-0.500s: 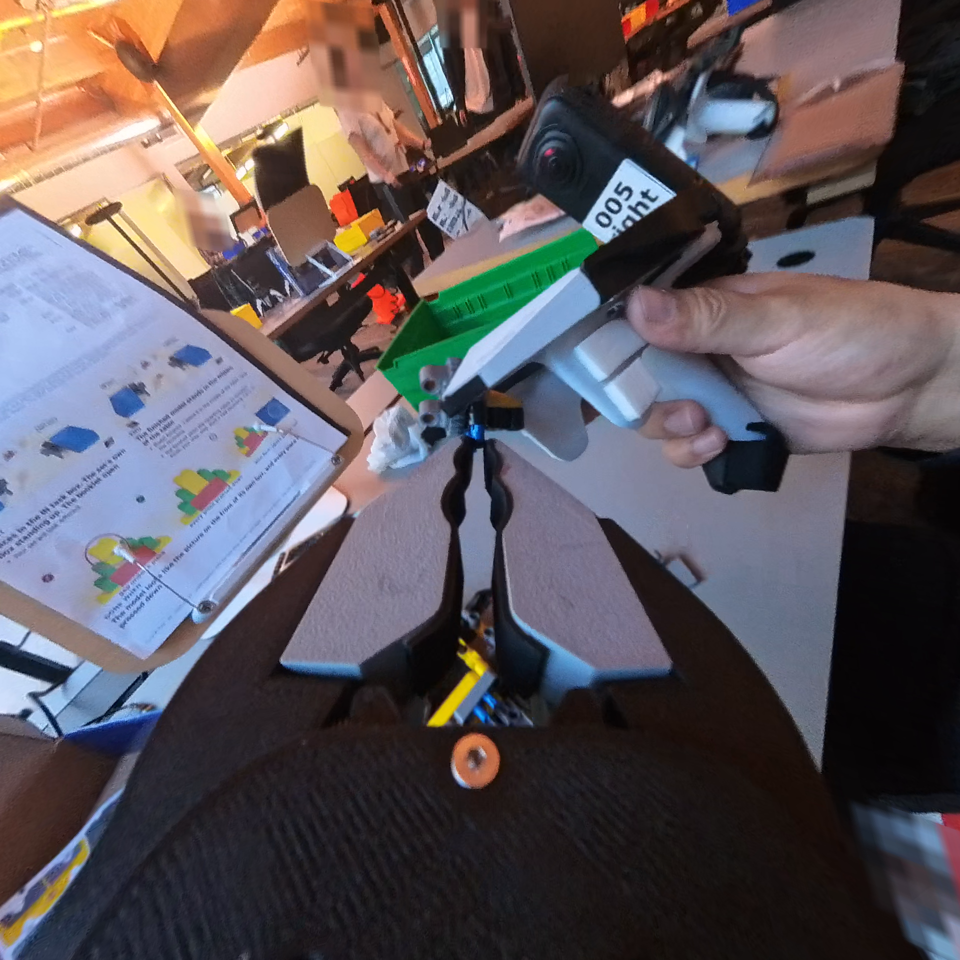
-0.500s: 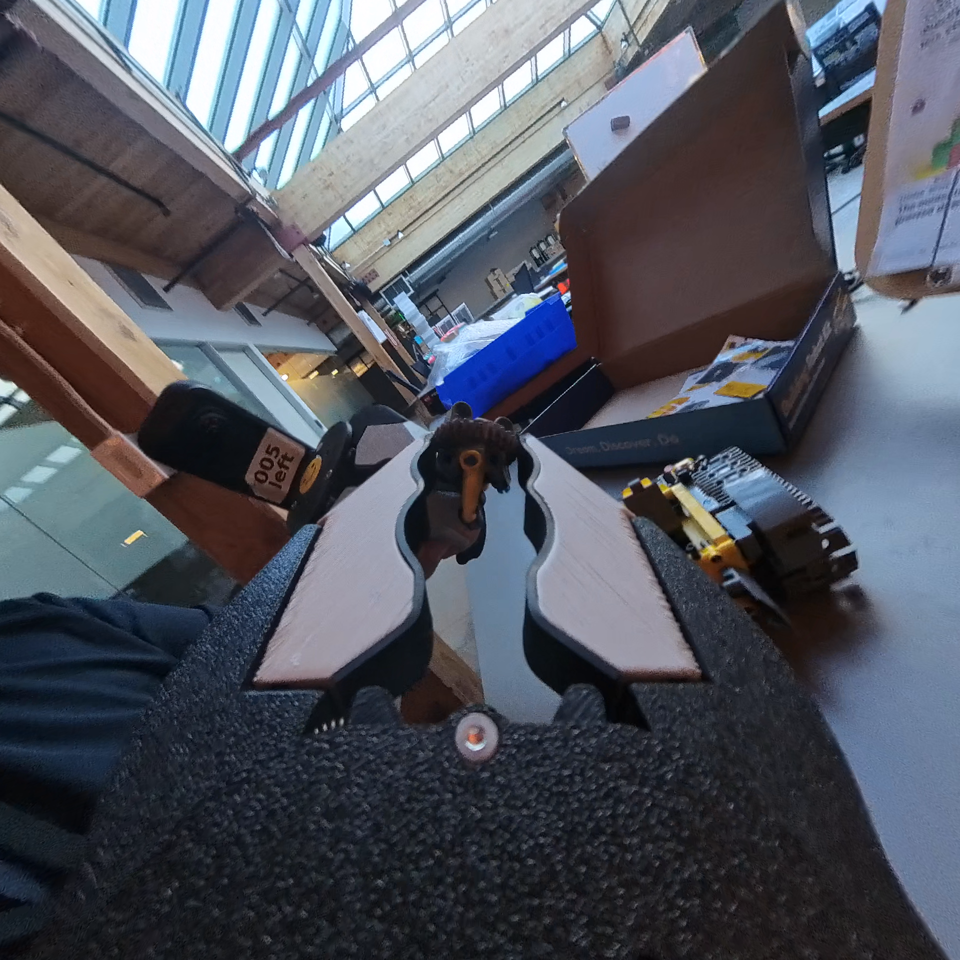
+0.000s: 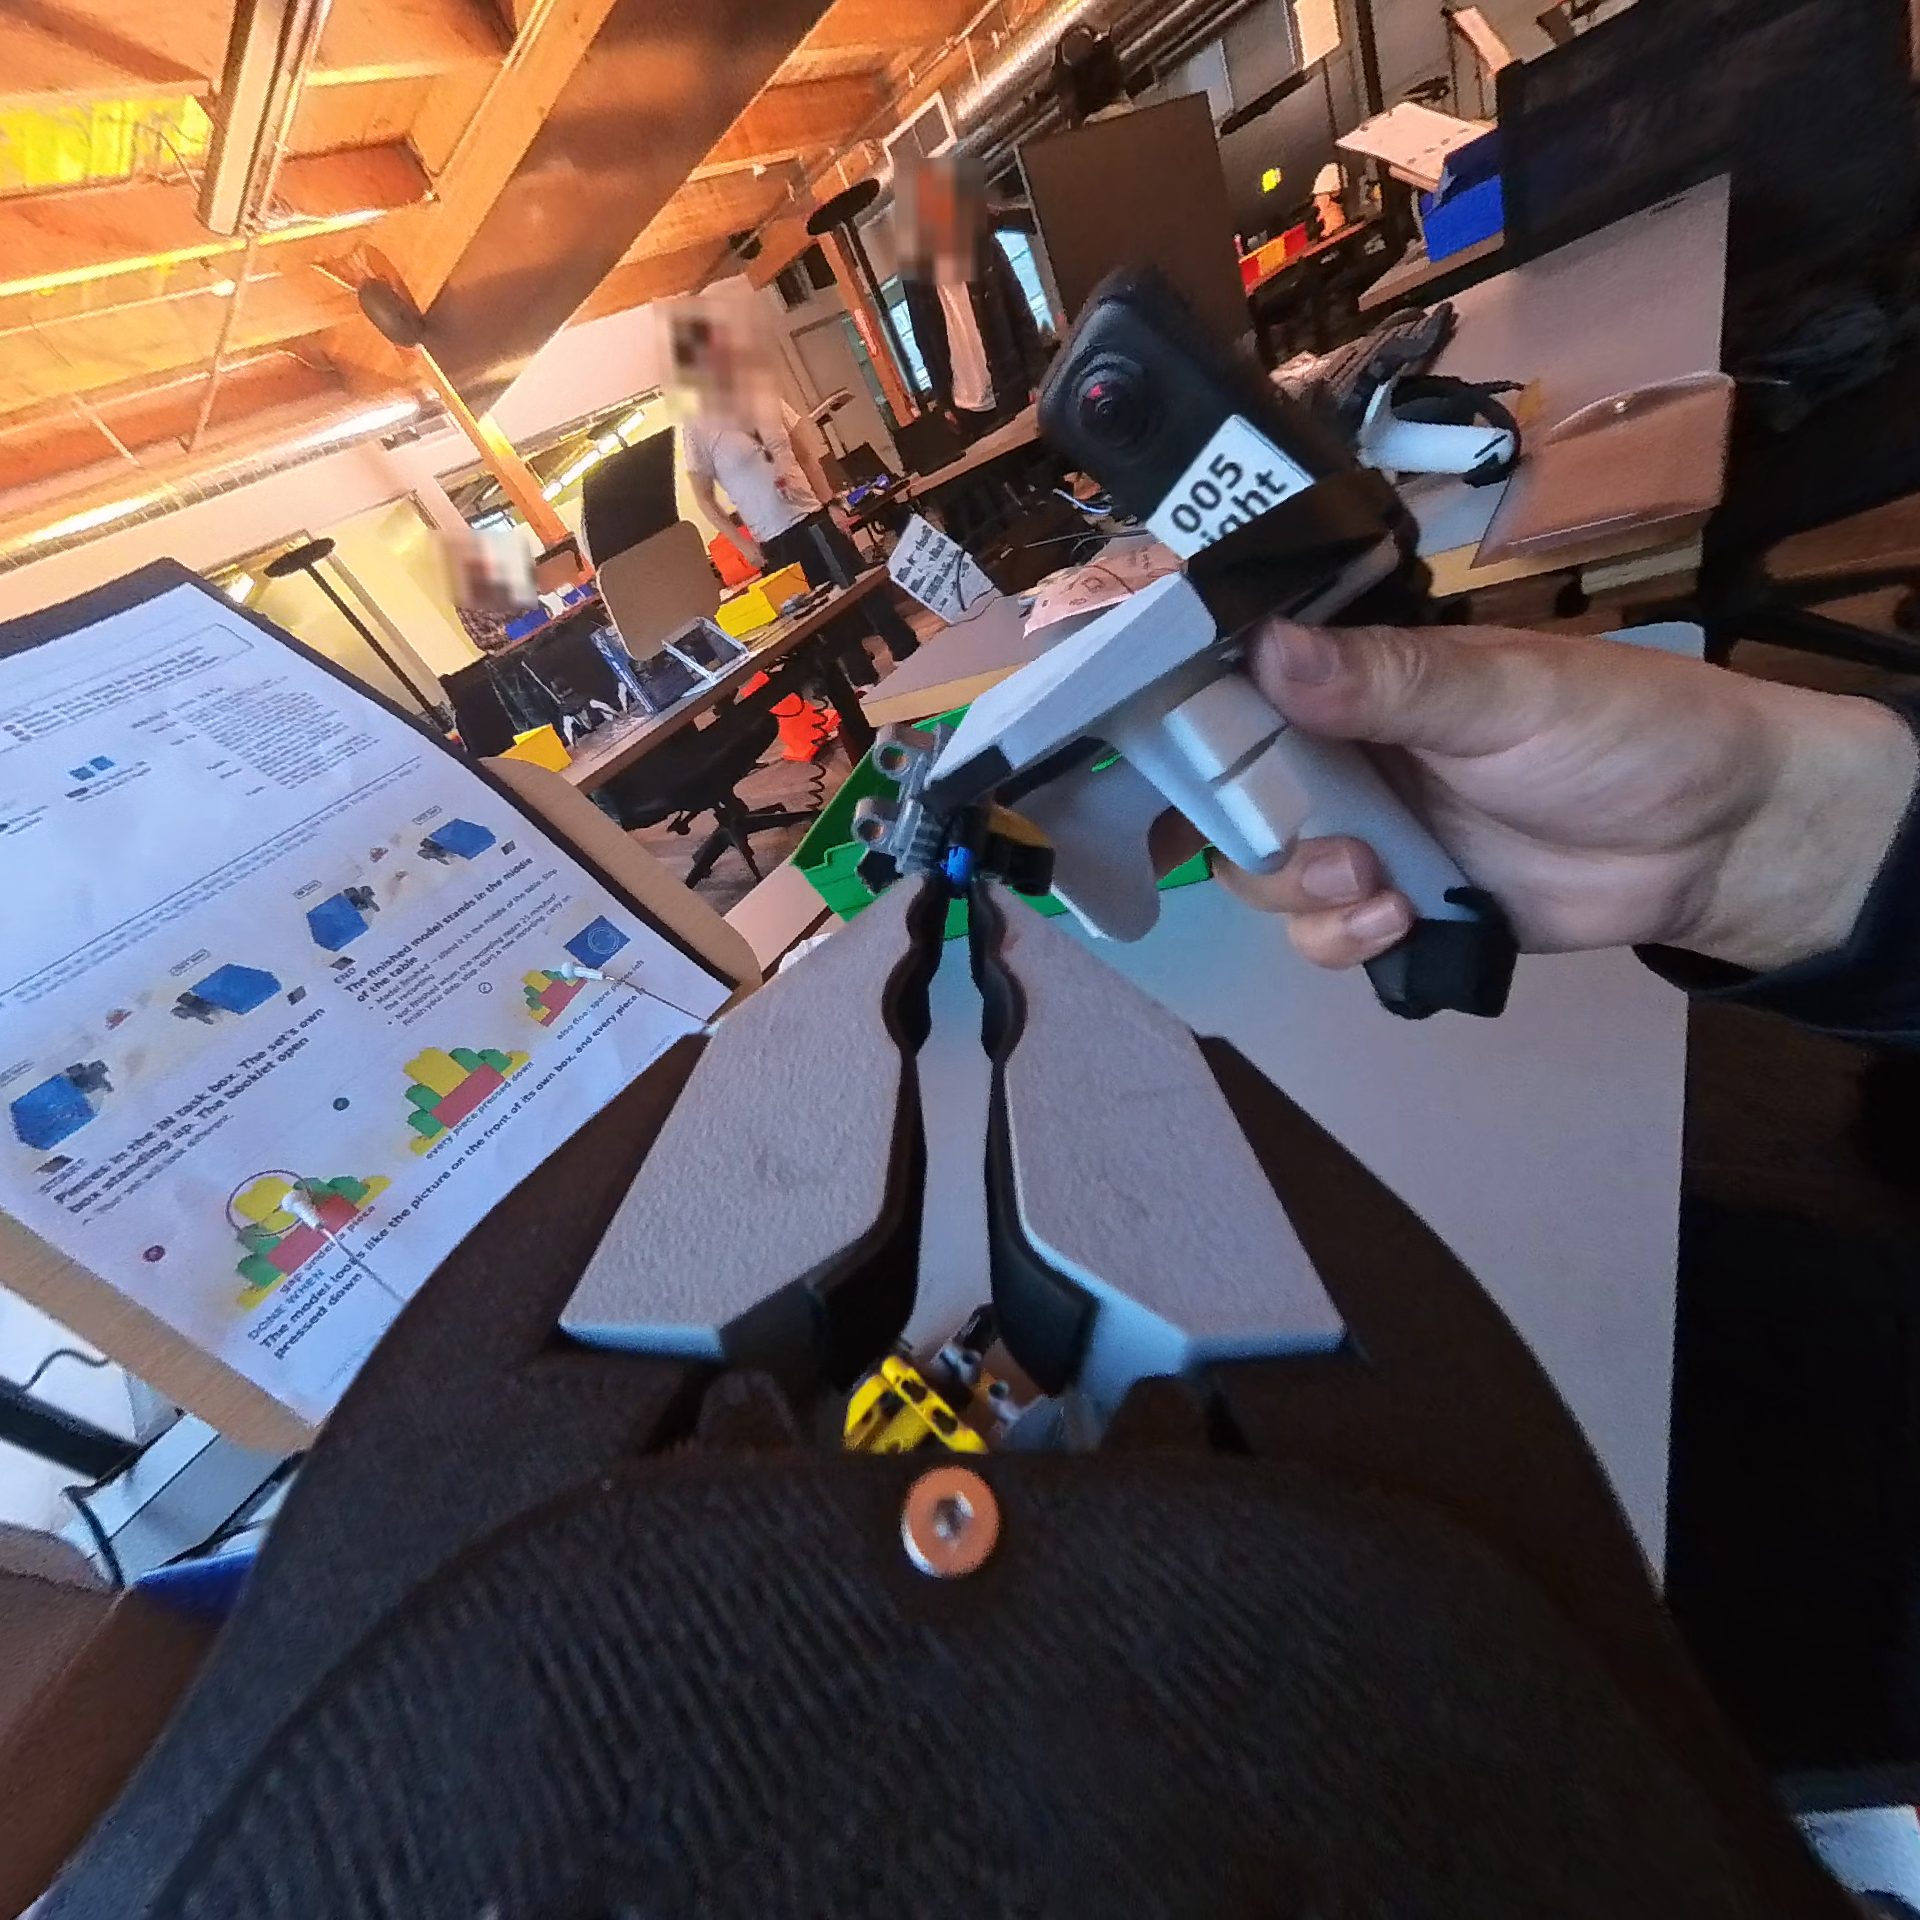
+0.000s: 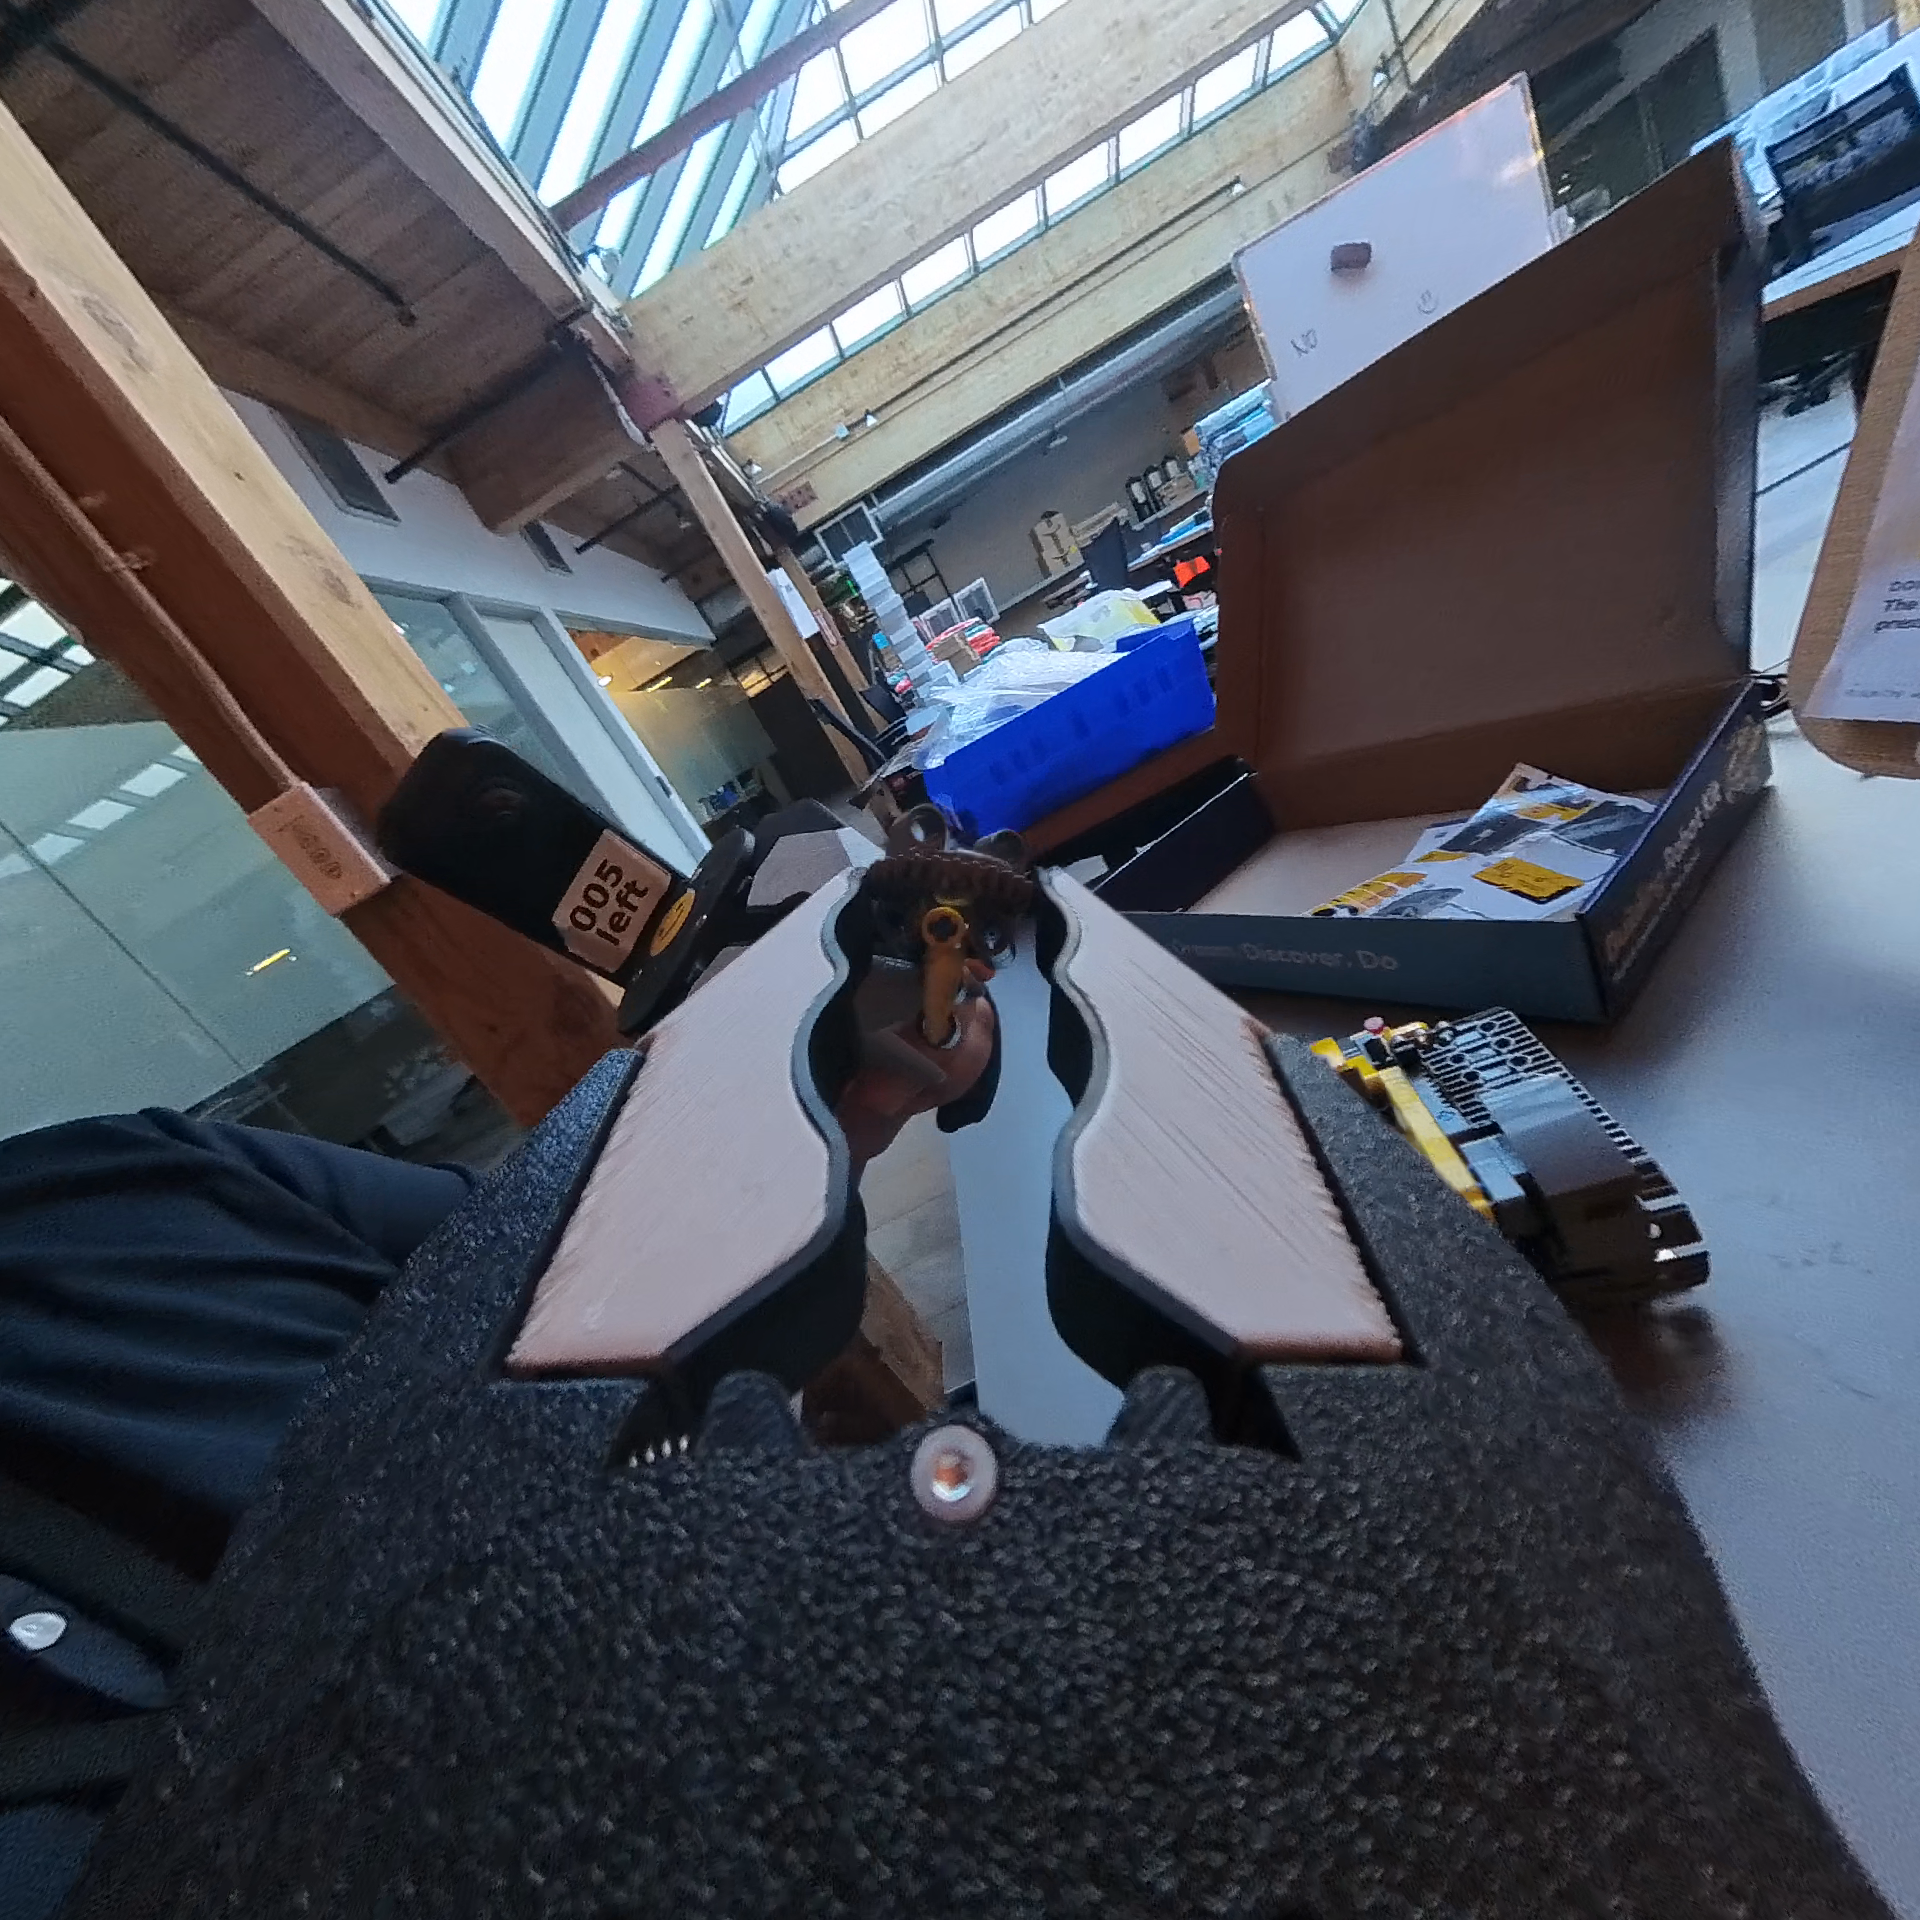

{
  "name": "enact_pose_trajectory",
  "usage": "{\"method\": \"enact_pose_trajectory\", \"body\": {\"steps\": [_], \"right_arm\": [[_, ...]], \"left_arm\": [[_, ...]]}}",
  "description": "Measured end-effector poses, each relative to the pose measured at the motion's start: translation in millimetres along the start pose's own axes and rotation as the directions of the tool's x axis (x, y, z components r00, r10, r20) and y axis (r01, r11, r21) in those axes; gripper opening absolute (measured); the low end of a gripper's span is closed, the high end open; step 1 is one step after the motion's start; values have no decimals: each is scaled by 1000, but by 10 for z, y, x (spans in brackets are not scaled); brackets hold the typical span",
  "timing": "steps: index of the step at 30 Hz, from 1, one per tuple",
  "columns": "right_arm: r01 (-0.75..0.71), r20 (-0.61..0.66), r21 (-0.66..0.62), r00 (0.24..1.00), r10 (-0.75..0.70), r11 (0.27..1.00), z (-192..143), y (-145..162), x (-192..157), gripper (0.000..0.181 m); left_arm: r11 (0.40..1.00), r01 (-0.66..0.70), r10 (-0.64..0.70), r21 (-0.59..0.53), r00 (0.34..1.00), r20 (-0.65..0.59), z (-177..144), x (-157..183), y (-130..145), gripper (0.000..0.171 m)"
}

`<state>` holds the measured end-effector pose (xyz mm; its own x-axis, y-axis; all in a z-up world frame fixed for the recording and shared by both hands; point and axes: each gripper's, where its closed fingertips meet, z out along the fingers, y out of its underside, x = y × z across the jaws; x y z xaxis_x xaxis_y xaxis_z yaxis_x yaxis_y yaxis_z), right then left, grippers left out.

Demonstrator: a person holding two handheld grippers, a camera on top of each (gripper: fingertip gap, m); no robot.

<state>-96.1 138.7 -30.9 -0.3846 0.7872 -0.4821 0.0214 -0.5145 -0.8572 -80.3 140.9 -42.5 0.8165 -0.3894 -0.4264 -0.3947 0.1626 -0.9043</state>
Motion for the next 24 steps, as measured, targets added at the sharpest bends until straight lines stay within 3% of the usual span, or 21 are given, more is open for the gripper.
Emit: {"method": "enact_pose_trajectory", "body": {"steps": [6, 10, 13, 18, 24], "right_arm": [[73, 87, -40, 994, -70, 996, 166, 31, -214, 29], [176, 171, -40, 971, -167, 984, 272, -3, -434, 28], [194, 204, -49, 962, -181, 980, 341, 33, -518, 28], [48, 202, -39, 979, -39, 998, 360, 49, -507, 28], [-107, 243, 0, 964, 104, 994, 257, 3, -556, 28]], "left_arm": [[999, 18, -16, -31, 999, 43, -246, -61, 47, 3], [978, 184, -189, -94, 981, -52, -409, 37, 149, 31], [959, 279, -283, -53, 956, -72, -505, 28, 65, 37], [999, 49, -48, -20, 996, 80, -545, -92, -92, 44], [979, -203, 202, -7, 967, 155, -418, 55, -289, 45]]}}
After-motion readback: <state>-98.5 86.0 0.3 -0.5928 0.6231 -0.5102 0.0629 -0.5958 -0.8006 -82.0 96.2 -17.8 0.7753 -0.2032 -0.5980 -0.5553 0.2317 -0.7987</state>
